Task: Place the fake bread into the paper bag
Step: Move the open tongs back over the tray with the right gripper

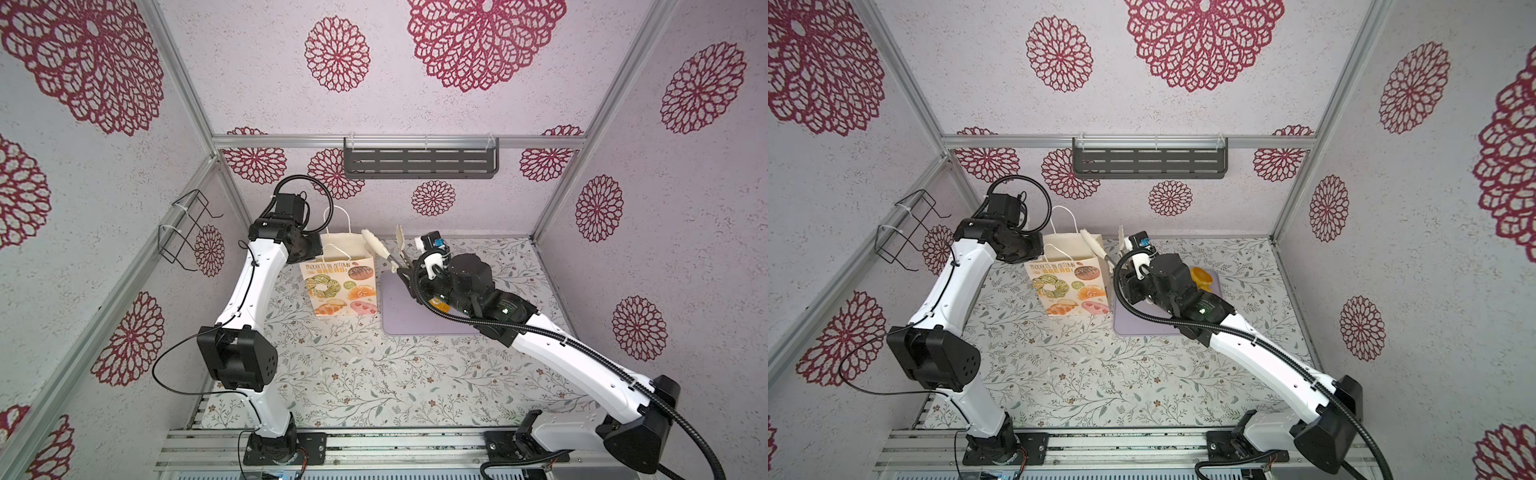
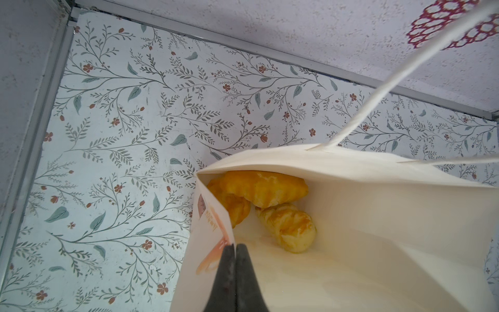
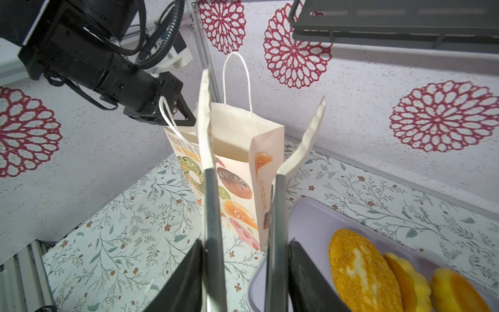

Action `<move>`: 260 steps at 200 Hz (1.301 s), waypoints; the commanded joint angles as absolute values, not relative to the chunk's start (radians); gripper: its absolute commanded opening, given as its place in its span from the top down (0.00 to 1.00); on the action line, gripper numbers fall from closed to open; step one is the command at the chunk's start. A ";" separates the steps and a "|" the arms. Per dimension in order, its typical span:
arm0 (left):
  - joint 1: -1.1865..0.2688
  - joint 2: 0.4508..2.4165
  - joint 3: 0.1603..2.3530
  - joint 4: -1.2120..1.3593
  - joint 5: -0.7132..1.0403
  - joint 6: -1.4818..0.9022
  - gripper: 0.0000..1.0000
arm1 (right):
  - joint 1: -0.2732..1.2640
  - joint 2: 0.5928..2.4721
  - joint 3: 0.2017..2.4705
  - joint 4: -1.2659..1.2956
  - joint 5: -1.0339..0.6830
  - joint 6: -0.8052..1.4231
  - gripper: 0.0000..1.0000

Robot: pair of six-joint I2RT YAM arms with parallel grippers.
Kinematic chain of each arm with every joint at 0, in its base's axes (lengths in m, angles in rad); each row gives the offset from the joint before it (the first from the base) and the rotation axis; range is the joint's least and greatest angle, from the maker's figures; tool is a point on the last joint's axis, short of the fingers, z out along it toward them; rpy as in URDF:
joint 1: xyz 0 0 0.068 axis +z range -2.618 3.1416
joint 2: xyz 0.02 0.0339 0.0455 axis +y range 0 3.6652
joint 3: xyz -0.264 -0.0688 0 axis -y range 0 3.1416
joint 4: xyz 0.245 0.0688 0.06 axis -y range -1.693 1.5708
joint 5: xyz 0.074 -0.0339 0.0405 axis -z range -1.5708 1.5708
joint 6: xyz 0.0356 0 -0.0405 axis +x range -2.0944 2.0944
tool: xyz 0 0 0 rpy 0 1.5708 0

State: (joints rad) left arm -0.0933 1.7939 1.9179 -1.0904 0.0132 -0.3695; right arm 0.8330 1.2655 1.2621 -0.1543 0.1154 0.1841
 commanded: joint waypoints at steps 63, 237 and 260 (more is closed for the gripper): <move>-0.084 1.802 1.928 -1.112 0.011 -0.359 1.00 | 0.794 1.115 1.144 -0.148 0.229 0.195 0.49; -0.088 1.790 1.910 -1.092 0.028 -0.351 1.00 | 0.607 1.056 0.926 -0.252 0.153 0.281 0.49; -0.087 1.788 1.908 -1.090 0.024 -0.352 1.00 | 0.583 1.057 0.908 -0.265 0.137 0.277 0.49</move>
State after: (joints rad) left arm -0.0925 1.7931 1.9102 -1.0767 0.0284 -0.3630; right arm 0.6071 1.0855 0.9039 -0.2775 0.1539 0.2653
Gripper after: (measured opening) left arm 0.041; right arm 0.515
